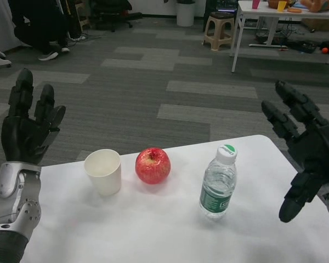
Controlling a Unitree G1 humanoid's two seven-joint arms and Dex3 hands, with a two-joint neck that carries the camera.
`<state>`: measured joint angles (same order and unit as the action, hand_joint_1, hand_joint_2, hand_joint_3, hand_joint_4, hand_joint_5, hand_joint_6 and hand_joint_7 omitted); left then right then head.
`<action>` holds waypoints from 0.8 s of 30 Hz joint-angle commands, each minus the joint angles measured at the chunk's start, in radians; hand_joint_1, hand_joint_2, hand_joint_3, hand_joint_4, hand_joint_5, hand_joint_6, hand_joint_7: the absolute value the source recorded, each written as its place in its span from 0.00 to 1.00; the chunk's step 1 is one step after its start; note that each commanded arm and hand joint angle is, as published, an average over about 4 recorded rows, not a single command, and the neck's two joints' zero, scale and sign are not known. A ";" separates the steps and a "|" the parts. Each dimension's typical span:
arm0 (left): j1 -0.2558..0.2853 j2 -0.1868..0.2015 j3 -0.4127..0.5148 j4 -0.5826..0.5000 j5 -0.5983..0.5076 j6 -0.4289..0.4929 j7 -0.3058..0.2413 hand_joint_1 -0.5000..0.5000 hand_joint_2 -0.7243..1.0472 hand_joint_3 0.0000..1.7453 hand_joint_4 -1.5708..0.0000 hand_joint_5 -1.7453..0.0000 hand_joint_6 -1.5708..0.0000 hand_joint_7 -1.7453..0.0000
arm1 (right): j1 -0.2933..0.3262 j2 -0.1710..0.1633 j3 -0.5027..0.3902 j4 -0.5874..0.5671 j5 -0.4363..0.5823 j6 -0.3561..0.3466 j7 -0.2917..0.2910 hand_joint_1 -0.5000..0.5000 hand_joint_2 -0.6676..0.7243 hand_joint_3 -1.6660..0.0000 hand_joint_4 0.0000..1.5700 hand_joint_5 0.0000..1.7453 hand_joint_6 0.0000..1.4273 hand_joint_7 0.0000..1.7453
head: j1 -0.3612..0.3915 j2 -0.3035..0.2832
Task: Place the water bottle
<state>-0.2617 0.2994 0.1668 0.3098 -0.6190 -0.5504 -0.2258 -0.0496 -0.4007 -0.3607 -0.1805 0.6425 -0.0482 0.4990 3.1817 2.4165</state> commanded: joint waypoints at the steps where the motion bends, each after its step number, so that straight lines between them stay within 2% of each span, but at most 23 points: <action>1: -0.001 0.013 0.008 -0.002 -0.004 -0.003 0.000 0.00 1.00 0.04 1.00 1.00 1.00 1.00 | -0.037 -0.020 0.019 -0.046 0.065 -0.007 -0.037 0.04 0.80 1.00 0.00 0.00 0.00 0.04 | -0.001 0.005; 7: -0.001 0.013 0.007 -0.002 -0.004 -0.003 0.000 0.00 1.00 0.05 1.00 1.00 1.00 1.00 | -0.058 -0.040 0.032 -0.076 0.068 -0.074 -0.115 0.04 0.82 1.00 0.00 0.00 0.00 0.04 | 0.003 0.011; 13: -0.001 0.013 0.008 -0.002 -0.004 -0.003 0.000 0.00 1.00 0.04 1.00 1.00 1.00 1.00 | -0.062 -0.034 0.064 -0.078 0.054 -0.155 -0.179 0.04 0.82 1.00 0.00 0.00 0.00 0.04 | 0.005 0.024; 19: -0.001 0.013 0.010 -0.002 -0.004 -0.004 0.000 0.00 1.00 0.05 1.00 1.00 1.00 1.00 | -0.070 -0.027 0.081 -0.063 0.035 -0.201 -0.209 0.04 0.82 1.00 0.00 0.00 0.00 0.04 | 0.008 0.042; 24: -0.001 0.013 0.010 -0.003 -0.004 -0.003 -0.001 0.00 1.00 0.05 1.00 1.00 1.00 1.00 | -0.075 -0.014 0.112 -0.062 -0.001 -0.205 -0.214 0.04 0.82 1.00 0.00 0.00 0.00 0.04 | 0.010 0.055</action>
<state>-0.2617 0.2997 0.1689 0.3098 -0.6190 -0.5505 -0.2259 -0.1034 -0.4254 -0.2586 -0.2415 0.6534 -0.2385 0.2896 3.1913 2.4692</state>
